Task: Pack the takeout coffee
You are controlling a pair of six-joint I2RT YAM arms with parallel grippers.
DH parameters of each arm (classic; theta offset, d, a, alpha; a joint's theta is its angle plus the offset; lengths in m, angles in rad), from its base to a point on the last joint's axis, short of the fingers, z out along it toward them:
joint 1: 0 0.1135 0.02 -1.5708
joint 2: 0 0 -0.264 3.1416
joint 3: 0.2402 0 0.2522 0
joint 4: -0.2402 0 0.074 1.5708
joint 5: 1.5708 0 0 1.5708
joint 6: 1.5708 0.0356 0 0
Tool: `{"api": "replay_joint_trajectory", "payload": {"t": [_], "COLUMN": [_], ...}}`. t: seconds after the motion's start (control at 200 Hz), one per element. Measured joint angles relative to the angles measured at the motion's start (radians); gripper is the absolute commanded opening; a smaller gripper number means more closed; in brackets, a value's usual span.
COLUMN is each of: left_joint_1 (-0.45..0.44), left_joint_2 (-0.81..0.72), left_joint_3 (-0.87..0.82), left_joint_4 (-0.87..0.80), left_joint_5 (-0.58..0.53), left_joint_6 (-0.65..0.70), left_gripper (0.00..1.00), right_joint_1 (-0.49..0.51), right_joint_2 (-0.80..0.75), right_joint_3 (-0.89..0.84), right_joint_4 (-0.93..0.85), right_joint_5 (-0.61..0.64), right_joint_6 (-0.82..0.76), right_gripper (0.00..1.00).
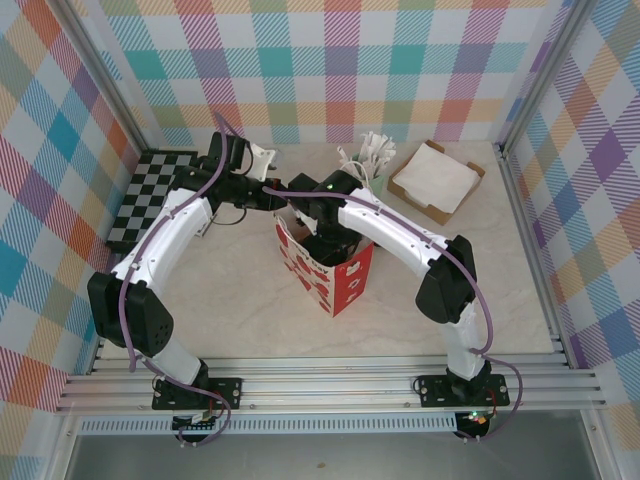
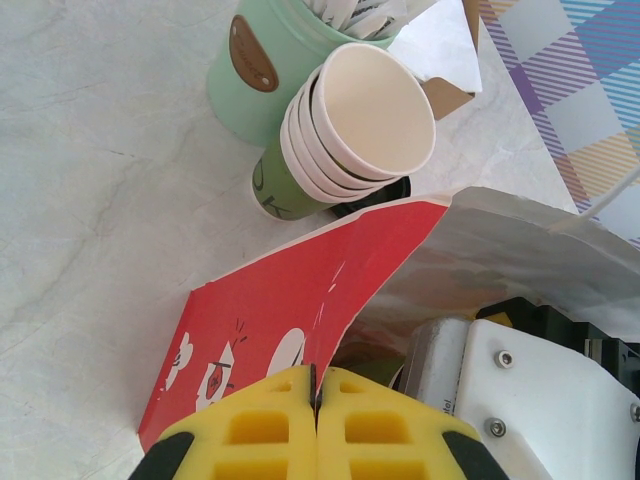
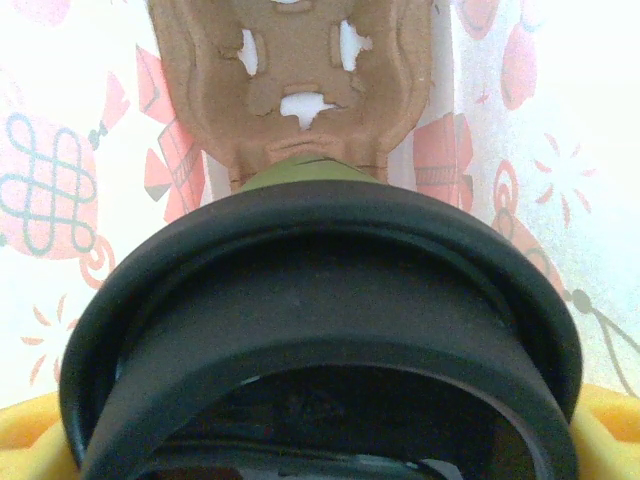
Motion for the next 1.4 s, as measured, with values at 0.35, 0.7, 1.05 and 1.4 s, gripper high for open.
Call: {"api": "replay_joint_trajectory", "payload": {"t": [0.35,0.7,1.05,1.4], "left_joint_1": [0.000,0.000,0.000,0.000], "left_joint_2": [0.000,0.000,0.000,0.000], "left_joint_3": [0.000,0.000,0.000,0.000], "left_joint_4": [-0.001,-0.001,-0.001,-0.001], "left_joint_5": [0.000,0.000,0.000,0.000], "left_joint_6": [0.000,0.000,0.000,0.000], "left_gripper": [0.00,0.00,0.00,0.00], "right_joint_1": [0.000,-0.001,-0.007,-0.007], "right_joint_2": [0.000,0.000,0.000,0.000], "right_joint_3": [-0.021,-0.028,-0.028,-0.034], "right_joint_4": [0.002,0.001,0.001,0.001], "right_joint_5": [0.007,0.006,0.006,0.006], "right_joint_6": [0.000,0.000,0.000,0.000], "right_gripper": [0.58,0.58,0.58,0.58]}}
